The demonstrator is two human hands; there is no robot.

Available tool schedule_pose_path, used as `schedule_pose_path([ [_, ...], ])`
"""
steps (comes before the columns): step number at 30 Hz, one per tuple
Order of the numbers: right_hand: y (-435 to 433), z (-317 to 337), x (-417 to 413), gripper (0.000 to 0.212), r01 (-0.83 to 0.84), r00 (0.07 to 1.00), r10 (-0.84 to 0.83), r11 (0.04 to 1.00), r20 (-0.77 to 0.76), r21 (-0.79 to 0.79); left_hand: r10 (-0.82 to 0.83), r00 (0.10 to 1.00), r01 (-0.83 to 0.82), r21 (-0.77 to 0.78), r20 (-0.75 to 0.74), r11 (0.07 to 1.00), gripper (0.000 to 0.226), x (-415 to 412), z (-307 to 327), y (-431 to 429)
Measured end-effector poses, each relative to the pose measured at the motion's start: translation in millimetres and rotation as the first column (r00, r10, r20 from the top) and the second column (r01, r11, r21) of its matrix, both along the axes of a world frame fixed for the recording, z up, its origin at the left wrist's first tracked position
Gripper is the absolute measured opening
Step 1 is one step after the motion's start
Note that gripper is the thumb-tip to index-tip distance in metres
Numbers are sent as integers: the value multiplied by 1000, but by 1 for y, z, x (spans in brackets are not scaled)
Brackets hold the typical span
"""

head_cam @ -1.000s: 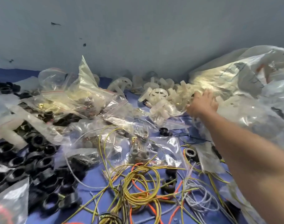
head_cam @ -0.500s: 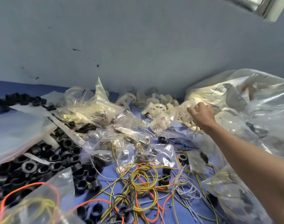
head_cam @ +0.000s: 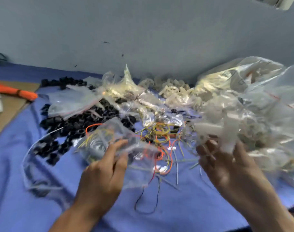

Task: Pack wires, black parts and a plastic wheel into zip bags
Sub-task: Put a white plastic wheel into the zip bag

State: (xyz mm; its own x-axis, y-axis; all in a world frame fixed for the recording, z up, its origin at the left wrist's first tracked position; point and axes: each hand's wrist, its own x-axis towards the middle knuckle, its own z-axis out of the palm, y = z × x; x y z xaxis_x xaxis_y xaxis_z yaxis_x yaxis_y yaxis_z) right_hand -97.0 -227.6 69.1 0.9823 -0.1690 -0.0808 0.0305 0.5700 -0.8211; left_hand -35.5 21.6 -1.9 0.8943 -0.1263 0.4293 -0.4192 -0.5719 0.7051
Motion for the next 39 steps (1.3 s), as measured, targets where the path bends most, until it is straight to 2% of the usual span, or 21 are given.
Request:
schedule_pose_path([
  [1,16,-9,-16,59,-40,999,41,999,-30,19,-45,999,46,3,-14,999,39,1,-1,0],
  [3,46,-26,-37,75,-138,982,143,989,-121,52,-8,999,8,6,32,1000,38,-2,0,2],
  [6,82,-39,-38,70,-214,950,234,970,-206,113,-27,996,23,47,84,999,40,-4,3,2],
  [8,97,-44,-26,56,-132,959,157,984,-237,119,-47,988,30,114,148,993,42,-7,3,2],
  [11,115,-46,-4,38,-54,981,55,998,-186,15,-20,974,-14,150,226,989,44,-7,7,6],
  [13,122,-48,6,34,-14,987,9,999,-159,-31,4,969,-43,149,249,988,42,-5,8,10],
  [18,125,-57,12,35,21,983,-10,998,-181,62,-6,969,-25,122,248,992,45,-5,8,11],
  [21,120,-63,6,18,85,984,-97,993,-147,-87,-36,972,4,139,232,990,53,-6,4,9],
  [25,104,-64,-3,8,243,956,-281,920,-86,-308,-35,975,6,134,221,991,61,-6,0,8],
  [31,97,-72,-6,8,105,969,-203,859,-144,-501,-73,968,50,104,240,993,50,-12,-1,3],
  [32,98,-73,-3,8,99,968,-210,825,-139,-557,-71,966,48,98,248,994,48,-13,-1,4],
  [34,99,-77,2,9,101,964,-247,678,-96,-728,-72,962,46,105,264,993,44,-12,2,5],
  [36,101,-77,6,9,122,958,-283,557,-49,-821,-88,948,29,192,305,981,37,-12,6,6],
  [37,103,-76,7,11,132,957,-286,558,-41,-819,-99,938,18,239,332,971,34,-13,7,5],
  [39,107,-75,10,12,136,960,-275,634,-58,-761,-113,919,-4,297,377,955,32,-14,7,3],
])
